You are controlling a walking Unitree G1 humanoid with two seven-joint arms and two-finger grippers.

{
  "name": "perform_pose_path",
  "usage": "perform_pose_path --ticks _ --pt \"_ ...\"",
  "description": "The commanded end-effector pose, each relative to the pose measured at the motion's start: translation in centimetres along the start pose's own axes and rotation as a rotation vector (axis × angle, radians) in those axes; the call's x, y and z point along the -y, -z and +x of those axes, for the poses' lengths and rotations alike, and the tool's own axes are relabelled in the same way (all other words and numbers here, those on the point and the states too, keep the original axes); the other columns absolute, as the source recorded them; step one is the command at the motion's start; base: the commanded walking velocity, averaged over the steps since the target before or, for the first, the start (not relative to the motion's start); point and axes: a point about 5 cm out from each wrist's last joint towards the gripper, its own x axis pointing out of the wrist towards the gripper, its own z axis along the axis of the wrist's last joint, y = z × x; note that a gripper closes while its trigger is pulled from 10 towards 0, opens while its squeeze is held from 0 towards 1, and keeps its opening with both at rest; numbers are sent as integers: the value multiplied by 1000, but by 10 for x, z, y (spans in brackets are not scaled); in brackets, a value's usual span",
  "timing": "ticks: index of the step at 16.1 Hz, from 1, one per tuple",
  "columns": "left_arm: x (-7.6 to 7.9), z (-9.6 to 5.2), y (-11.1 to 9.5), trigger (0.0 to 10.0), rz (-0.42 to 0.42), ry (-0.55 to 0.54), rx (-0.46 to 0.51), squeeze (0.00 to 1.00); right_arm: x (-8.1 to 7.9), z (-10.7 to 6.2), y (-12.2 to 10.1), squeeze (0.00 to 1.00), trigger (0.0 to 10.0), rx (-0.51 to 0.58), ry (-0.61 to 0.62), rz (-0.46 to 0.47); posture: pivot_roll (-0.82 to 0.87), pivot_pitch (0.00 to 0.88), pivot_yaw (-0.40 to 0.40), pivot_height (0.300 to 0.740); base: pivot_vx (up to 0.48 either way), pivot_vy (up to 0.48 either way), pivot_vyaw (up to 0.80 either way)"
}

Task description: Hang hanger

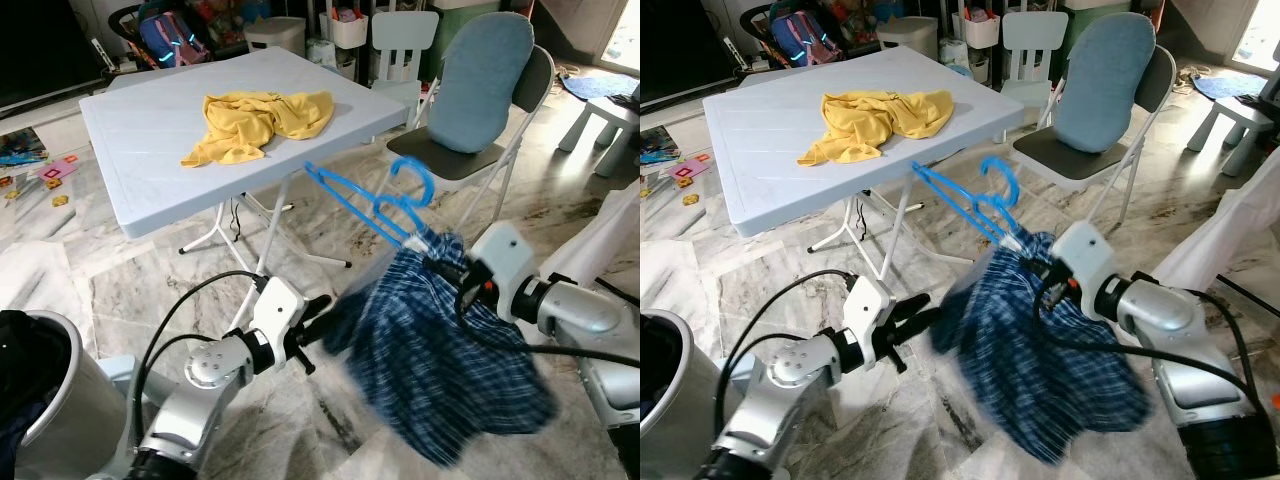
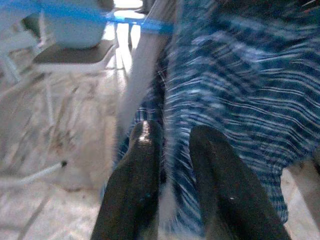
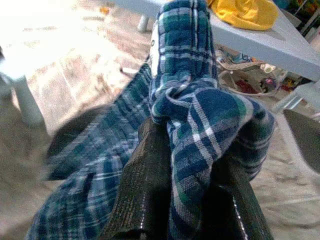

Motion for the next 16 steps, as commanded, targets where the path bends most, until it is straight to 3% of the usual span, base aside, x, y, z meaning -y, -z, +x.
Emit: perform_pose_path --ticks 1,4,8,12,16 --pt "3 -3 -5 10000 10 57 5 1000 2 0 -3 0 10000 6 -33 -94 -252 0 47 740 0 0 0" --pt "-4 -13 -8 10000 34 84 -8 1000 1 -7 2 0 10000 -17 -160 -124 -253 0 45 740 0 0 0" --pt "-24 -25 -22 10000 86 62 22 1000 2 -26 12 0 10000 -66 -326 -166 -251 0 41 740 0 0 0" --pt "-23 -28 -27 10000 95 132 10 1000 4 -35 13 0 10000 -107 -436 -180 -254 0 38 740 0 0 0" --pt "-19 -29 -17 10000 88 177 -27 1000 -4 -43 3 0 10000 -52 -566 -175 -252 0 35 740 0 0 0"
